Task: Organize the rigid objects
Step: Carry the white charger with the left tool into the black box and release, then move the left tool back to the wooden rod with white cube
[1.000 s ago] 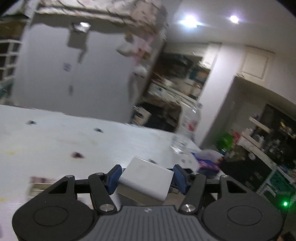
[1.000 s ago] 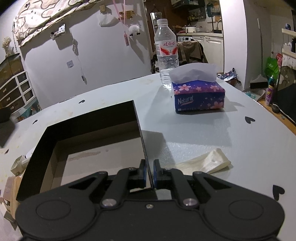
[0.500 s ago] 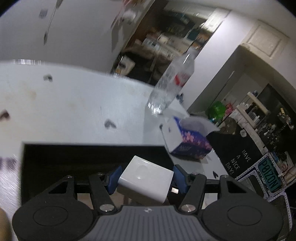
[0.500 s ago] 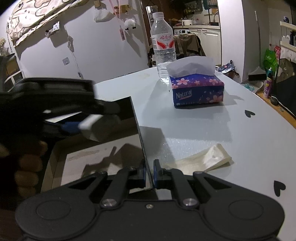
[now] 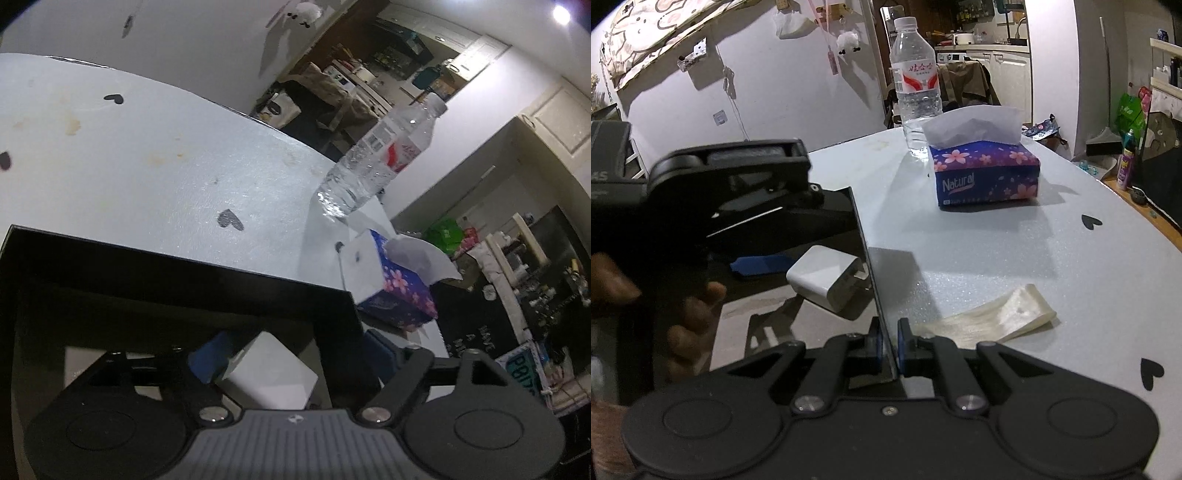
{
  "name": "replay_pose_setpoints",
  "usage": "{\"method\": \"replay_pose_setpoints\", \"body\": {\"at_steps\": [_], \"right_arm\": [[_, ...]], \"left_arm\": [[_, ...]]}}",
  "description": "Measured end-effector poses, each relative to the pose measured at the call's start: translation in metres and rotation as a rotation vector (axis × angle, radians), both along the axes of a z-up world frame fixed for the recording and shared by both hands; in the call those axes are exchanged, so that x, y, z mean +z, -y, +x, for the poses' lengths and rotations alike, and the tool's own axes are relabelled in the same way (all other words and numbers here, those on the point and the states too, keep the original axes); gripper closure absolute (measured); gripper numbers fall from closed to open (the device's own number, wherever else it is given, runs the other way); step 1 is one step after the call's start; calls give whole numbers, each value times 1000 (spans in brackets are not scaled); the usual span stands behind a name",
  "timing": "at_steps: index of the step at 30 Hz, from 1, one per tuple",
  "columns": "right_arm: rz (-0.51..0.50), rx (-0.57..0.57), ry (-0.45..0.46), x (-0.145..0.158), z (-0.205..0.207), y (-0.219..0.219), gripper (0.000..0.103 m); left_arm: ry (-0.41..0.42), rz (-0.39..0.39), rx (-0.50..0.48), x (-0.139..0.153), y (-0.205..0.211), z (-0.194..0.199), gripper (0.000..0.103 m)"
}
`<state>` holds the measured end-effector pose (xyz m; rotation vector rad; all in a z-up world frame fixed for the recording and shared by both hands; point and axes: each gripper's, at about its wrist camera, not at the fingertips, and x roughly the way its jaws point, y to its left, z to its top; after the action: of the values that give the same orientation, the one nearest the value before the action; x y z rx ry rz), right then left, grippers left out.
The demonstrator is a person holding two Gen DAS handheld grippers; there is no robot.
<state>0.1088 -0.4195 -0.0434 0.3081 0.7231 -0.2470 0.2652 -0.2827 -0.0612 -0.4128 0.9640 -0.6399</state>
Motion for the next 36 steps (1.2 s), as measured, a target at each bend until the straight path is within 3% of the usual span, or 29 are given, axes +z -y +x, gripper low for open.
{"method": "replay_pose_setpoints", "body": {"at_steps": [8,15,23,29,36], "right_arm": [[3,4,-5,0,1,1,95],[0,11,-12,0,3,0,95],[4,16,-13,0,3,1,95],[10,19,-13,-1,3,3,95],[7,33,-18,0,4,3,95]], "left_arm": [[72,55,-65,17,-10,-20,16],[196,115,-93,40,-32,-48,11],[329,174,-72,60,-65,-82,1],[412,238,-49,63,-92,-111,0],[465,323,51,59,-132,-142,0]]}}
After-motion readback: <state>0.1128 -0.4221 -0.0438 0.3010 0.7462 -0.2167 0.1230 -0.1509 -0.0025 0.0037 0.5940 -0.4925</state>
